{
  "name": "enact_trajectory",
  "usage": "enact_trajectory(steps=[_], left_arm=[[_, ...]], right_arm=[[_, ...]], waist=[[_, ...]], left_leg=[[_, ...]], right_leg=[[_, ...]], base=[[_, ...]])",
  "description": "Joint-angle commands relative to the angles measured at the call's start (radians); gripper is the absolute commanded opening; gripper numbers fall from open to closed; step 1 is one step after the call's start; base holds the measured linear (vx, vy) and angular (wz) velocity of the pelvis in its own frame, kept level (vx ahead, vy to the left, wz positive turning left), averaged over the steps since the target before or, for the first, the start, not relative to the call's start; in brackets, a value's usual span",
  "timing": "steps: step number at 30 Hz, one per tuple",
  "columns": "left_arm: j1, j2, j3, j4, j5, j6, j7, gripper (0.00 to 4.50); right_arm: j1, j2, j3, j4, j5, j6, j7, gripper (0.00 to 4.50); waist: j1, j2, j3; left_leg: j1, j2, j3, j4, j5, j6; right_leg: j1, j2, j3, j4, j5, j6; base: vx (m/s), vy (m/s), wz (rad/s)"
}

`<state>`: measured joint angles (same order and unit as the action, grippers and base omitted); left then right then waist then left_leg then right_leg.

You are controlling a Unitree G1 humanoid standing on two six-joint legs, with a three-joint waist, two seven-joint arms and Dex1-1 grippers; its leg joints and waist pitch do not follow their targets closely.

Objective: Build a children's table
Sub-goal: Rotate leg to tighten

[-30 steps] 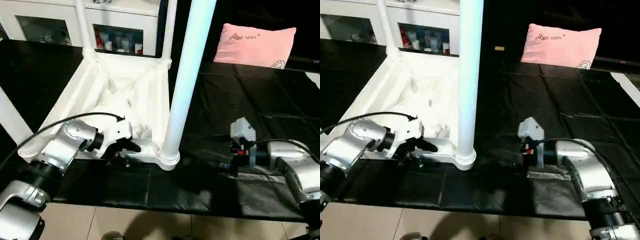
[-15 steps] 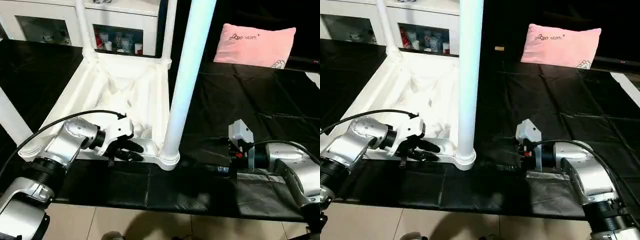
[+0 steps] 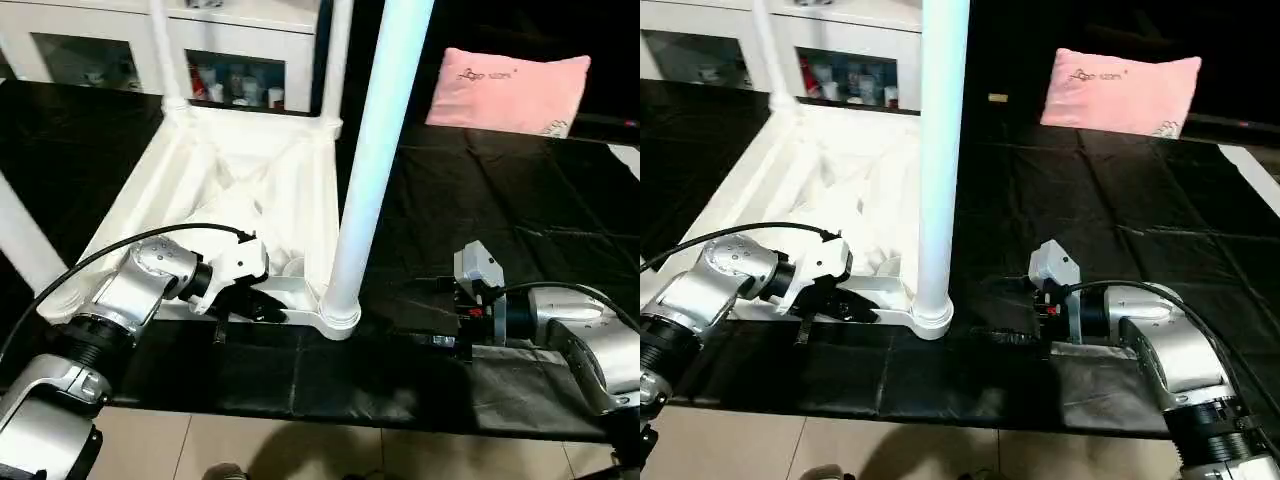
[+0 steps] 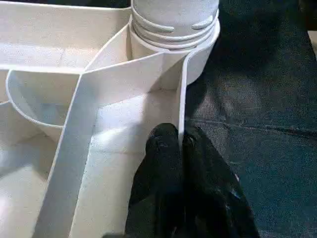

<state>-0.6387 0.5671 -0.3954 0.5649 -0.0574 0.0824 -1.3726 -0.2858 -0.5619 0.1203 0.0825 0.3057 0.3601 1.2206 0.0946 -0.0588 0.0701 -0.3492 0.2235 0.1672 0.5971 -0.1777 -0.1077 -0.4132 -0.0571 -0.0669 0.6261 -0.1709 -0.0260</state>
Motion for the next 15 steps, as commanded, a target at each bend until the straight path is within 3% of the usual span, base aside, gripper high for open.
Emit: enact_trajectory(steps=[1, 6, 9, 10, 11, 13, 14, 15], left_arm=[[-0.007, -0.001, 0.014, -0.025, -0.013, 0.004, -0.022, 0.06], [0.008, 0.004, 0.003, -0.054, -0.017, 0.001, -0.052, 0.06], [0.026, 0.008, -0.018, -0.076, -0.008, -0.018, -0.086, 0.06], [0.026, 0.007, -0.023, -0.073, -0.004, -0.026, -0.093, 0.06], [0.025, 0.006, -0.027, -0.071, -0.001, -0.031, -0.098, 0.06], [0.019, 0.003, -0.036, -0.065, 0.007, -0.043, -0.109, 0.06], [0.017, 0.001, -0.038, -0.065, 0.007, -0.047, -0.114, 0.06], [0.016, 0.000, -0.039, -0.065, 0.007, -0.048, -0.117, 0.00]], right_arm=[[-0.025, 0.012, 0.008, 0.015, 0.006, -0.006, -0.006, 4.50], [-0.052, 0.042, 0.024, 0.047, 0.007, -0.018, -0.001, 4.50], [-0.108, 0.083, 0.076, 0.115, -0.028, -0.057, 0.018, 4.50], [-0.133, 0.100, 0.090, 0.148, -0.033, -0.069, 0.036, 4.50], [-0.149, 0.111, 0.099, 0.170, -0.035, -0.078, 0.050, 4.50], [-0.186, 0.134, 0.117, 0.225, -0.044, -0.114, 0.084, 4.50], [-0.200, 0.144, 0.123, 0.249, -0.050, -0.133, 0.096, 4.50], [-0.208, 0.149, 0.127, 0.263, -0.053, -0.144, 0.102, 4.21]], waist=[[0.006, 0.020, -0.075], [0.001, 0.024, -0.077], [-0.002, 0.022, -0.075], [-0.003, 0.016, -0.075], [-0.002, 0.020, -0.075], [-0.001, 0.014, -0.077], [0.001, 0.015, -0.075], [0.002, 0.014, -0.075]], left_leg=[[0.002, 0.003, 0.001, -0.069, -0.250, 0.002], [0.002, 0.006, 0.000, -0.070, -0.246, -0.002], [0.002, 0.006, 0.002, -0.070, -0.248, -0.002], [0.003, 0.005, 0.004, -0.069, -0.248, -0.001], [0.002, 0.005, 0.003, -0.069, -0.243, -0.002], [0.002, 0.006, 0.003, -0.069, -0.240, 0.000], [0.006, 0.009, 0.004, -0.068, -0.239, 0.000], [0.005, 0.009, 0.005, -0.069, -0.235, 0.000]], right_leg=[[0.059, -0.067, 0.044, -0.089, -0.311, -0.158], [0.060, -0.068, 0.044, -0.082, -0.274, -0.182], [0.058, -0.069, 0.044, -0.083, -0.278, -0.188], [0.057, -0.069, 0.044, -0.085, -0.286, -0.186], [0.059, -0.069, 0.044, -0.083, -0.290, -0.186], [0.058, -0.071, 0.044, -0.082, -0.296, -0.185], [0.054, -0.071, 0.045, -0.081, -0.292, -0.186], [0.055, -0.071, 0.045, -0.081, -0.288, -0.186]], base=[[0.000, 0.000, 0.00], [0.000, 0.000, 0.00], [0.000, 0.000, 0.00], [0.000, 0.000, 0.00], [0.000, 0.000, 0.00], [0.000, 0.000, 0.00], [0.000, 0.000, 0.00], [0.000, 0.000, 0.00]])
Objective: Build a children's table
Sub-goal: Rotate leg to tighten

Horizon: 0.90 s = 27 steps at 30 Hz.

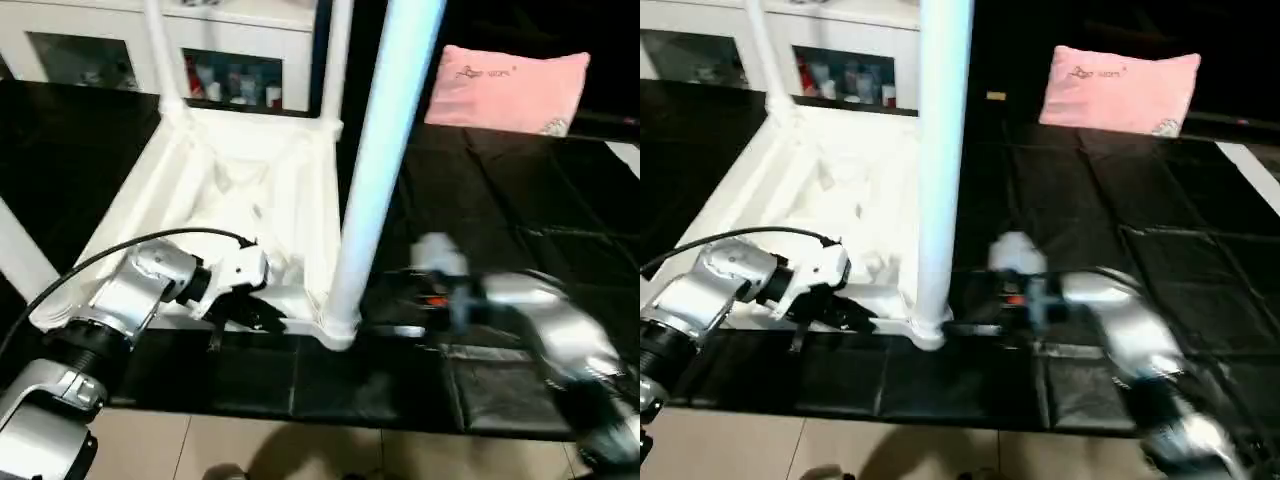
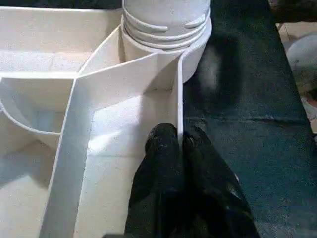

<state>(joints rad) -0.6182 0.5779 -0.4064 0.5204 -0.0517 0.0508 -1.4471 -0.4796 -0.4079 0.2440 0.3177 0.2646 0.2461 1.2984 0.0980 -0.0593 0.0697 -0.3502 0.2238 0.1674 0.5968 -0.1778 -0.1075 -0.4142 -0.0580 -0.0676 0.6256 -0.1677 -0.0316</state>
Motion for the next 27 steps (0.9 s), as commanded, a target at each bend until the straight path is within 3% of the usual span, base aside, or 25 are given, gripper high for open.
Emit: enact_trajectory(steps=[1, 5, 10, 22, 27], left_arm=[[-0.004, -0.012, -0.029, -0.022, 0.001, -0.017, -0.045, 0.00], [-0.008, -0.012, -0.037, -0.029, 0.013, -0.022, -0.054, 0.00], [-0.010, -0.012, -0.037, -0.030, 0.021, -0.027, -0.063, 0.00], [-0.006, -0.008, -0.039, -0.030, 0.033, -0.031, -0.066, 0.00], [-0.009, -0.010, -0.035, -0.015, 0.044, -0.035, -0.055, 0.00]], right_arm=[[-0.026, 0.002, 0.007, 0.047, -0.011, -0.037, 0.038, 4.21], [-0.067, 0.014, 0.028, 0.110, -0.003, -0.042, 0.100, 3.94], [-0.114, 0.016, 0.046, 0.204, -0.012, -0.079, 0.185, 3.50], [-0.151, 0.024, 0.051, 0.291, -0.022, -0.111, 0.239, 2.38], [-0.154, 0.032, 0.049, 0.304, -0.023, -0.122, 0.249, 2.06]], waist=[[0.001, 0.017, -0.075], [0.006, 0.008, -0.077], [0.012, 0.006, -0.077], [0.015, 0.009, -0.078], [0.017, 0.015, -0.078]], left_leg=[[0.007, 0.009, 0.004, -0.069, -0.235, -0.001], [0.003, 0.009, 0.005, -0.069, -0.219, 0.005], [0.002, 0.010, 0.007, -0.067, -0.207, 0.009], [0.001, 0.009, 0.007, -0.067, -0.202, 0.008], [0.005, 0.011, 0.007, -0.068, -0.213, 0.005]], right_leg=[[0.055, -0.071, 0.046, -0.079, -0.287, -0.182], [0.059, -0.071, 0.046, -0.074, -0.267, -0.187], [0.059, -0.074, 0.047, -0.074, -0.280, -0.180], [0.059, -0.072, 0.045, -0.073, -0.276, -0.184], [0.057, -0.071, 0.045, -0.074, -0.269, -0.189]], base=[[0.000, 0.000, 0.00], [0.000, 0.000, 0.00], [0.000, 0.000, 0.00], [0.000, 0.000, 0.00], [0.000, 0.000, 0.00]])
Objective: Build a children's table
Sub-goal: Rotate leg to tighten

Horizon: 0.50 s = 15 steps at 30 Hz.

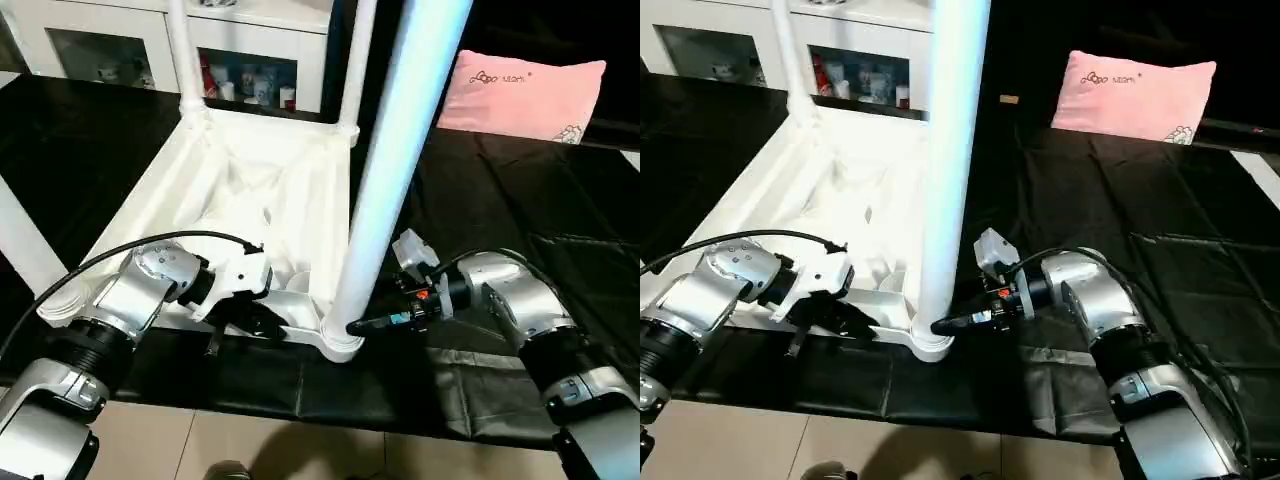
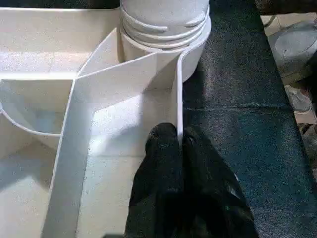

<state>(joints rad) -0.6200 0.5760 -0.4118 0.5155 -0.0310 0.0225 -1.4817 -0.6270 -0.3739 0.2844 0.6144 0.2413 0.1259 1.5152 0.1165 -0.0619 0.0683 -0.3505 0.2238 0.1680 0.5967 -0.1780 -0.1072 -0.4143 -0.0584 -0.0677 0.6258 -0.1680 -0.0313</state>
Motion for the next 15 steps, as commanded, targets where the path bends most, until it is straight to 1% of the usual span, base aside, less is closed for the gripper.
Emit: enact_trajectory(steps=[1, 2, 3, 4, 5, 6, 7, 8, 9, 10, 11, 12, 13, 14, 15], left_arm=[[-0.009, -0.011, -0.028, -0.006, 0.024, -0.005, -0.014, 0.00], [-0.011, -0.017, -0.020, -0.002, 0.020, 0.009, -0.002, 0.00], [-0.014, -0.028, -0.006, 0.002, 0.013, 0.034, 0.022, 0.00], [-0.014, -0.029, -0.005, 0.003, 0.013, 0.037, 0.025, 0.00], [-0.017, -0.039, 0.007, 0.006, 0.009, 0.061, 0.050, 0.00], [-0.017, -0.039, 0.007, 0.006, 0.009, 0.061, 0.050, 0.00], [-0.025, -0.067, 0.034, 0.003, -0.011, 0.118, 0.094, 0.00], [-0.025, -0.067, 0.034, 0.003, -0.011, 0.118, 0.094, 0.00], [-0.025, -0.069, 0.037, 0.003, -0.013, 0.123, 0.098, 0.00], [-0.030, -0.093, 0.055, -0.003, -0.023, 0.165, 0.137, 0.00], [-0.033, -0.107, 0.064, -0.007, -0.026, 0.185, 0.163, 0.00], [-0.036, -0.124, 0.074, -0.012, -0.028, 0.209, 0.196, 0.00], [-0.040, -0.149, 0.087, -0.018, -0.028, 0.236, 0.244, 0.00], [-0.040, -0.149, 0.087, -0.018, -0.028, 0.236, 0.244, 0.00], [-0.043, -0.174, 0.101, -0.023, -0.029, 0.266, 0.289, 0.00]], right_arm=[[-0.003, -0.001, 0.009, 0.004, 0.002, 0.000, 0.031, 2.04], [0.003, 0.001, 0.007, -0.004, 0.007, 0.005, 0.030, 2.02], [0.015, 0.003, 0.002, -0.019, 0.016, 0.015, 0.027, 1.99], [0.017, 0.003, 0.001, -0.020, 0.017, 0.017, 0.026, 1.98], [0.031, 0.005, -0.007, -0.036, 0.026, 0.029, 0.022, 1.98], [0.031, 0.005, -0.007, -0.036, 0.026, 0.029, 0.022, 1.98], [0.063, 0.014, -0.033, -0.072, 0.050, 0.056, -0.010, 1.97], [0.063, 0.014, -0.033, -0.072, 0.050, 0.056, -0.010, 1.97], [0.066, 0.015, -0.035, -0.074, 0.052, 0.058, -0.013, 1.97], [0.089, 0.025, -0.053, -0.094, 0.060, 0.071, -0.054, 1.97], [0.102, 0.033, -0.062, -0.102, 0.061, 0.074, -0.085, 1.97], [0.118, 0.044, -0.073, -0.111, 0.059, 0.076, -0.127, 1.97], [0.134, 0.063, -0.081, -0.116, 0.046, 0.085, -0.196, 1.97], [0.134, 0.063, -0.081, -0.116, 0.046, 0.085, -0.196, 1.97], [0.147, 0.082, -0.086, -0.116, 0.030, 0.097, -0.263, 1.97]], waist=[[-0.001, 0.023, -0.077], [-0.002, 0.024, -0.076], [-0.002, 0.022, -0.076], [-0.001, 0.025, -0.077], [-0.001, 0.026, -0.076], [0.000, 0.025, -0.077], [0.001, 0.024, -0.078], [0.008, 0.026, -0.076], [0.007, 0.025, -0.076], [0.006, 0.023, -0.076], [0.006, 0.024, -0.074], [0.007, 0.024, -0.074], [0.003, 0.019, -0.073], [0.003, 0.019, -0.073], [-0.004, 0.019, -0.068]], left_leg=[[0.006, 0.010, 0.005, -0.068, -0.216, 0.003], [0.006, 0.010, 0.006, -0.068, -0.225, 0.001], [0.005, 0.010, 0.006, -0.069, -0.227, 0.001], [0.007, 0.010, 0.007, -0.068, -0.227, -0.001], [0.007, 0.009, 0.006, -0.068, -0.233, -0.001], [0.007, 0.010, 0.006, -0.068, -0.231, -0.001], [0.007, 0.010, 0.006, -0.068, -0.230, 0.000], [0.010, 0.009, 0.007, -0.067, -0.232, 0.000], [0.012, 0.010, 0.007, -0.067, -0.243, 0.001], [0.007, 0.009, 0.005, -0.069, -0.242, 0.000], [0.011, 0.010, 0.006, -0.069, -0.250, -0.002], [0.013, 0.009, 0.006, -0.068, -0.260, -0.003], [0.007, 0.006, 0.002, -0.070, -0.259, -0.011], [0.007, 0.006, 0.002, -0.070, -0.259, -0.011], [0.007, 0.003, 0.001, -0.073, -0.279, -0.014]], right_leg=[[0.057, -0.070, 0.045, -0.073, -0.264, -0.192], [0.057, -0.069, 0.045, -0.075, -0.269, -0.192], [0.058, -0.069, 0.045, -0.075, -0.271, -0.191], [0.057, -0.068, 0.046, -0.076, -0.263, -0.194], [0.058, -0.067, 0.045, -0.075, -0.268, -0.196], [0.059, -0.068, 0.045, -0.076, -0.265, -0.195], [0.059, -0.068, 0.045, -0.075, -0.260, -0.198], [0.056, -0.068, 0.045, -0.077, -0.266, -0.196], [0.055, -0.068, 0.045, -0.079, -0.278, -0.195], [0.060, -0.068, 0.044, -0.079, -0.291, -0.189], [0.055, -0.068, 0.045, -0.083, -0.306, -0.183], [0.053, -0.070, 0.044, -0.084, -0.321, -0.184], [0.059, -0.070, 0.042, -0.088, -0.363, -0.160], [0.059, -0.070, 0.042, -0.088, -0.363, -0.160], [0.055, -0.070, 0.039, -0.094, -0.421, -0.143]], base=[[0.000, 0.000, 0.00], [0.000, 0.000, 0.00], [0.000, 0.000, 0.00], [0.000, 0.000, 0.00], [0.000, 0.000, 0.00], [0.000, 0.000, 0.00], [0.000, 0.000, 0.00], [0.000, 0.000, 0.00], [0.000, 0.000, 0.00], [0.000, 0.000, 0.00], [0.000, 0.000, 0.00], [0.000, 0.000, 0.00], [0.000, 0.000, 0.00], [0.000, 0.000, 0.00], [0.000, 0.000, 0.00]])
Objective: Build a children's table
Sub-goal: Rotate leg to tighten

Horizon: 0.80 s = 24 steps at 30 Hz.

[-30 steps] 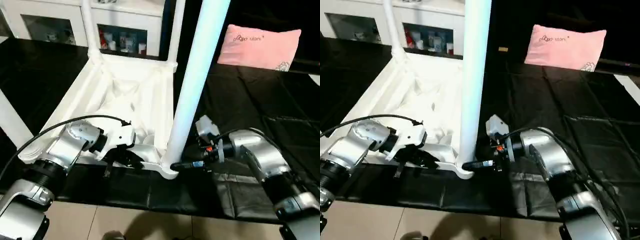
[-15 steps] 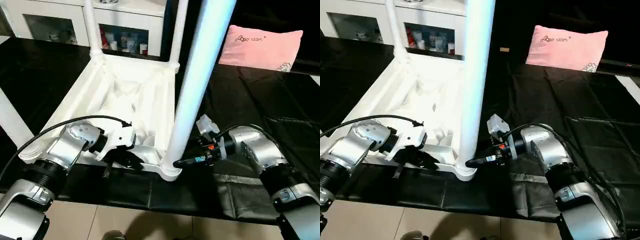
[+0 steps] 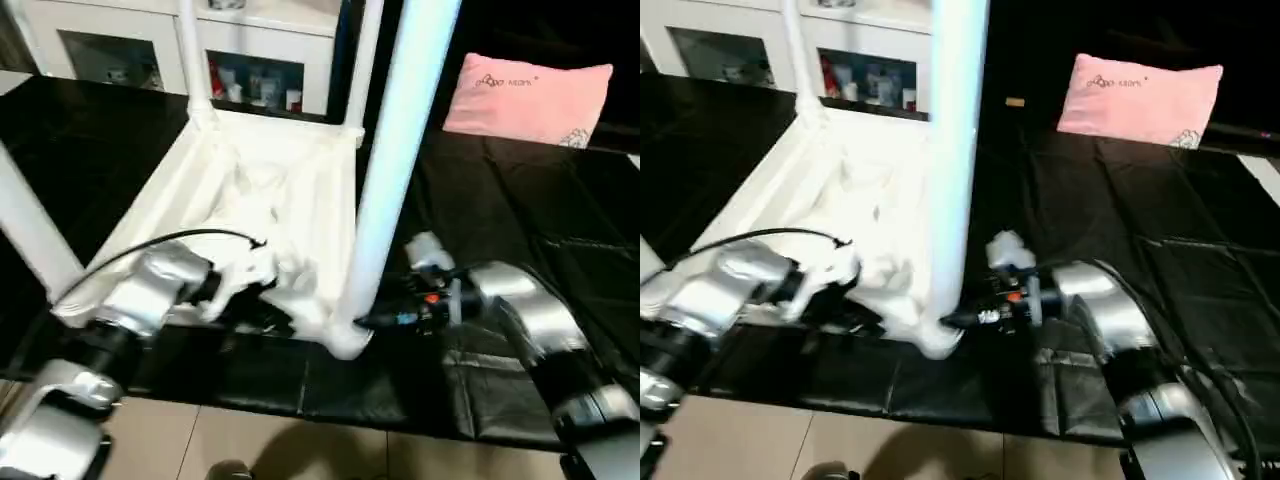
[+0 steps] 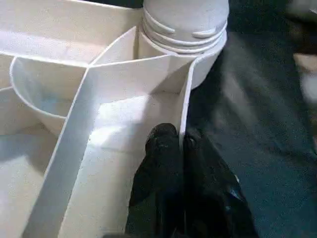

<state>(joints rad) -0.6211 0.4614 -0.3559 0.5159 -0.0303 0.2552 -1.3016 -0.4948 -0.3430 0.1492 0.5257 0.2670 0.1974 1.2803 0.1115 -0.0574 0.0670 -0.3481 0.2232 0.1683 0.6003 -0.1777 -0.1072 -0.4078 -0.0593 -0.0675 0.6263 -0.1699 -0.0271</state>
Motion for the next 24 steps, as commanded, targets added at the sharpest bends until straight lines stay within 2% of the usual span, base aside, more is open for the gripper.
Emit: enact_trajectory(steps=[1, 2, 3, 4, 5, 8, 9, 10, 11, 12, 13, 14, 16, 17, 19, 20, 21, 24], left_arm=[[-0.042, -0.066, 0.049, -0.026, -0.029, 0.043, 0.121, 0.00], [-0.048, -0.107, 0.062, -0.041, -0.022, 0.094, 0.184, 0.00], [-0.048, -0.107, 0.062, -0.041, -0.022, 0.094, 0.184, 0.00], [-0.056, -0.155, 0.074, -0.053, -0.015, 0.148, 0.253, 0.00], [-0.060, -0.174, 0.080, -0.051, -0.009, 0.163, 0.287, 0.00], [-0.074, -0.223, 0.083, -0.039, 0.012, 0.190, 0.368, 0.00], [-0.082, -0.239, 0.083, -0.029, 0.022, 0.196, 0.400, 0.00], [-0.101, -0.265, 0.090, 0.001, 0.039, 0.195, 0.466, 0.00], [-0.112, -0.273, 0.091, 0.017, 0.046, 0.192, 0.487, 0.00], [-0.119, -0.277, 0.092, 0.027, 0.051, 0.189, 0.501, 0.00], [-0.125, -0.280, 0.090, 0.034, 0.058, 0.188, 0.510, 0.00], [-0.127, -0.281, 0.089, 0.036, 0.063, 0.189, 0.515, 0.00], [-0.135, -0.278, 0.088, 0.043, 0.081, 0.181, 0.526, 0.00], [-0.137, -0.274, 0.089, 0.047, 0.085, 0.179, 0.527, 0.00], [-0.135, -0.262, 0.085, 0.047, 0.092, 0.172, 0.518, 0.00], [-0.132, -0.251, 0.080, 0.046, 0.096, 0.163, 0.506, 0.00], [-0.130, -0.246, 0.078, 0.047, 0.099, 0.158, 0.503, 0.00], [-0.119, -0.213, 0.073, 0.055, 0.099, 0.116, 0.465, 0.00]], right_arm=[[0.018, 0.057, 0.047, -0.028, -0.001, 0.030, -0.047, 1.96], [0.020, 0.119, 0.018, 0.005, -0.029, 0.031, -0.198, 1.96], [0.020, 0.119, 0.018, 0.005, -0.029, 0.031, -0.198, 1.96], [0.005, 0.191, -0.021, 0.056, -0.059, 0.043, -0.382, 1.96], [-0.006, 0.219, -0.035, 0.083, -0.069, 0.044, -0.456, 1.96], [-0.060, 0.295, -0.083, 0.177, -0.078, 0.066, -0.665, 1.94], [-0.083, 0.322, -0.100, 0.212, -0.081, 0.065, -0.741, 1.94], [-0.129, 0.364, -0.126, 0.272, -0.082, 0.053, -0.856, 1.94], [-0.151, 0.381, -0.140, 0.297, -0.076, 0.051, -0.904, 1.94], [-0.165, 0.390, -0.149, 0.312, -0.071, 0.051, -0.931, 1.94], [-0.175, 0.398, -0.155, 0.319, -0.069, 0.052, -0.946, 1.94], [-0.179, 0.402, -0.159, 0.321, -0.070, 0.054, -0.954, 2.29], [-0.185, 0.409, -0.160, 0.314, -0.103, 0.027, -0.953, 2.64], [-0.187, 0.411, -0.168, 0.313, -0.105, 0.019, -0.954, 2.66], [-0.182, 0.406, -0.172, 0.306, -0.103, 0.010, -0.944, 2.73], [-0.174, 0.397, -0.171, 0.296, -0.104, 0.004, -0.932, 2.85], [-0.174, 0.393, -0.171, 0.302, -0.106, -0.007, -0.934, 3.10], [-0.142, 0.349, -0.152, 0.272, -0.110, -0.046, -0.867, 3.36]], waist=[[-0.004, 0.011, -0.068], [-0.015, 0.009, -0.067], [-0.015, 0.009, -0.067], [-0.025, 0.006, -0.068], [-0.032, 0.013, -0.067], [-0.058, 0.014, -0.068], [-0.062, 0.019, -0.068], [-0.073, 0.026, -0.071], [-0.082, 0.028, -0.070], [-0.083, 0.030, -0.073], [-0.084, 0.025, -0.073], [-0.079, 0.029, -0.074], [-0.075, 0.024, -0.075], [-0.074, 0.024, -0.075], [-0.065, 0.025, -0.078], [-0.063, 0.027, -0.077], [-0.062, 0.027, -0.077], [-0.055, 0.027, -0.079]], left_leg=[[0.008, 0.000, 0.000, -0.072, -0.288, -0.013], [0.001, -0.004, -0.001, -0.071, -0.270, -0.013], [0.001, -0.004, -0.001, -0.071, -0.270, -0.013], [-0.007, -0.007, -0.005, -0.071, -0.264, -0.011], [-0.007, -0.008, -0.006, -0.072, -0.257, -0.019], [-0.004, -0.014, -0.012, -0.069, -0.294, -0.017], [-0.004, -0.012, -0.014, -0.070, -0.297, -0.016], [-0.006, -0.006, -0.021, -0.076, -0.305, -0.016], [-0.009, -0.005, -0.025, -0.079, -0.325, -0.022], [0.004, -0.005, -0.026, -0.076, -0.347, -0.019], [0.003, -0.007, -0.025, -0.076, -0.346, -0.013], [0.004, -0.004, -0.023, -0.077, -0.331, -0.005], [0.002, -0.001, -0.019, -0.079, -0.302, 0.002], [0.000, -0.001, -0.016, -0.080, -0.288, 0.006], [0.004, -0.003, -0.011, -0.076, -0.264, 0.007], [-0.002, -0.001, -0.012, -0.079, -0.247, 0.008], [-0.002, -0.001, -0.011, -0.079, -0.248, 0.008], [-0.003, 0.000, -0.009, -0.079, -0.231, 0.013]], right_leg=[[0.048, -0.071, 0.037, -0.104, -0.477, -0.124], [0.048, -0.073, 0.034, -0.108, -0.525, -0.095], [0.048, -0.073, 0.034, -0.108, -0.525, -0.095], [0.055, -0.073, 0.028, -0.114, -0.561, -0.073], [0.050, -0.074, 0.026, -0.117, -0.576, -0.061], [0.050, -0.074, 0.011, -0.131, -0.631, -0.038], [0.051, -0.075, 0.010, -0.130, -0.620, -0.043], [0.056, -0.075, 0.003, -0.128, -0.570, -0.061], [0.058, -0.072, -0.004, -0.127, -0.543, -0.069], [0.053, -0.076, -0.005, -0.132, -0.528, -0.076], [0.054, -0.075, -0.005, -0.133, -0.514, -0.080], [0.054, -0.077, -0.001, -0.130, -0.474, -0.095], [0.054, -0.076, 0.006, -0.121, -0.410, -0.117], [0.055, -0.074, 0.010, -0.116, -0.378, -0.131], [0.054, -0.075, 0.015, -0.114, -0.350, -0.148], [0.057, -0.074, 0.015, -0.108, -0.325, -0.154], [0.057, -0.074, 0.015, -0.109, -0.328, -0.151], [0.060, -0.075, 0.018, -0.108, -0.306, -0.154]], base=[[0.000, 0.000, 0.00], [0.000, 0.000, 0.00], [0.000, 0.000, 0.00], [0.000, 0.000, 0.00], [0.000, 0.000, 0.00], [0.000, 0.000, 0.00], [0.000, 0.000, 0.00], [0.000, 0.000, 0.00], [0.000, 0.000, 0.00], [0.000, 0.000, 0.00], [0.000, 0.000, 0.00], [0.000, 0.000, 0.00], [0.000, 0.000, 0.00], [0.000, 0.000, 0.00], [0.000, 0.000, 0.00], [0.000, 0.000, 0.00], [0.000, 0.000, 0.00], [0.000, 0.000, 0.00]])
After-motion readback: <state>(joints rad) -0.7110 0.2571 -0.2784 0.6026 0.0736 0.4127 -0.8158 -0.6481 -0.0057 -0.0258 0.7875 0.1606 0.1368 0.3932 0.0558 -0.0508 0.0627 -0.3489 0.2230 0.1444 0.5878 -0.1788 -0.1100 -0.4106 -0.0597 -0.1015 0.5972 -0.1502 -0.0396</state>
